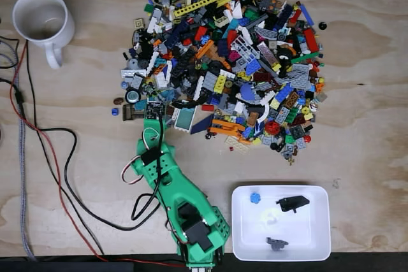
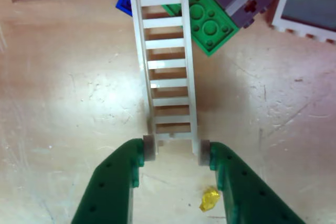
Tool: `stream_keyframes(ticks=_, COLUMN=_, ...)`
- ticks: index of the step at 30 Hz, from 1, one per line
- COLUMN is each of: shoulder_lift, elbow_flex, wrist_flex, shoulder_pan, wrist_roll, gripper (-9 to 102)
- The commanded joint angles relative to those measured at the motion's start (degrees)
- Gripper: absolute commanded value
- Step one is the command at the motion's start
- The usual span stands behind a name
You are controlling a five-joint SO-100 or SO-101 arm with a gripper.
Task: Find the closest Lego and put it in the bin.
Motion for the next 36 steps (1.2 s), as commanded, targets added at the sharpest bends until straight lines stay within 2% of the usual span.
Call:
stream_keyframes(ticks=1, shoulder_lift=2.20, elbow_flex=-5.45, wrist_flex=2.81, shoulder_pan=2.20, wrist_roll=-3.16, gripper=17)
stream_keyframes(ticks=15, shoulder_lift=-6.42, elbow_flex=-6.68, wrist_flex=-3.34, shoulder_pan=2.46, wrist_roll=-7.82, gripper=22)
stream_keyframes(ticks=18, shoulder_lift=-8.79, elbow_flex=-7.91, wrist_flex=-4.31, shoulder_pan=3.43, wrist_roll=-8.88, gripper=17)
stream_keyframes(ticks=23, shoulder_lift=-9.05, elbow_flex=-8.00, wrist_flex=-4.83, shoulder_pan=3.16, wrist_roll=-8.53, gripper=0)
stream_keyframes(ticks=30, shoulder_lift=-5.54, elbow_flex=-8.53, wrist_flex=-1.85, shoulder_pan=2.55, wrist_roll=-8.17, gripper=0)
stream_keyframes(ticks=36, shoulder_lift=2.99, elbow_flex=-12.30, wrist_flex=7.91, shoulder_pan=2.29, wrist_roll=-8.88, gripper=0)
